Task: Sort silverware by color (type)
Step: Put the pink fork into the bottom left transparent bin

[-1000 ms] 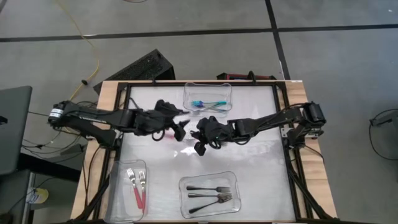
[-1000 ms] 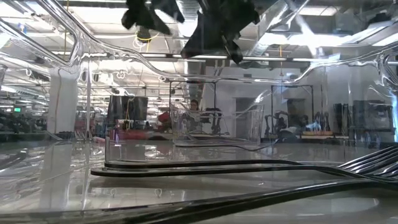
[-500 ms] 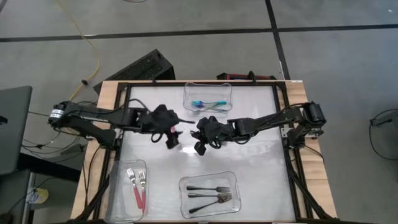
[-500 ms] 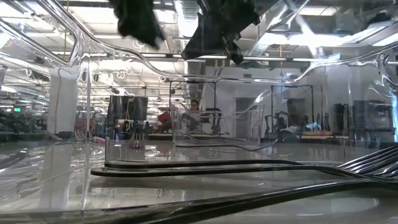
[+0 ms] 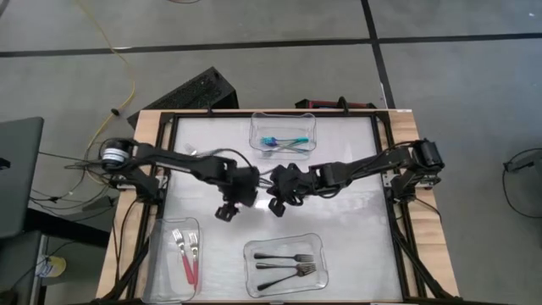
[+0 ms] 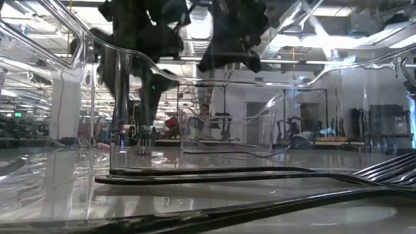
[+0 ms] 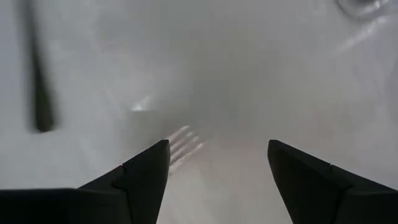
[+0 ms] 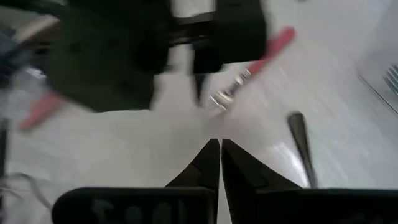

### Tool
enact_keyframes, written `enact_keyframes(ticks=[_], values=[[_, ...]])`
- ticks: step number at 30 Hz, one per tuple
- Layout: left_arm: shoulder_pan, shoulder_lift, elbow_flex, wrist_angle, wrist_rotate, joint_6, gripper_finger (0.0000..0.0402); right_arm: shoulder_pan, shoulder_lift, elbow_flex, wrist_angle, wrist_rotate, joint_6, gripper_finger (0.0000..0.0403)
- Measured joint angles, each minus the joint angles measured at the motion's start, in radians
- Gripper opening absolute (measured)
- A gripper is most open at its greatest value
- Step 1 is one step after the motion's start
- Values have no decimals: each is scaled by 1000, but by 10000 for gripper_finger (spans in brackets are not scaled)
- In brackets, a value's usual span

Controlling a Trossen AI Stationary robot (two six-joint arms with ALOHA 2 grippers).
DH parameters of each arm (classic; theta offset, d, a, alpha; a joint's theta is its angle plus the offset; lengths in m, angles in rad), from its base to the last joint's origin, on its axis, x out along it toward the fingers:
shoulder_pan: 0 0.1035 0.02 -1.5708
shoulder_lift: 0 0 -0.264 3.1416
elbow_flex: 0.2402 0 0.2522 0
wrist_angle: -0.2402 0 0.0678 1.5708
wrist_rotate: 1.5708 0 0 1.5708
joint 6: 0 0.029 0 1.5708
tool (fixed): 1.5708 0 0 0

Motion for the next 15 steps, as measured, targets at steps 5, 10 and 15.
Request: enact_keyframes(ticks=[5, 10, 15], values=[[-53, 90, 0, 19, -56, -58, 256, 7, -9, -2, -46, 1, 8, 35], [-105, 122, -4, 55, -257, -122, 256, 4, -10, -2, -54, 0, 5, 28], [-134, 122, -10, 95, -366, -186, 256, 4, -11, -1, -61, 1, 5, 26]])
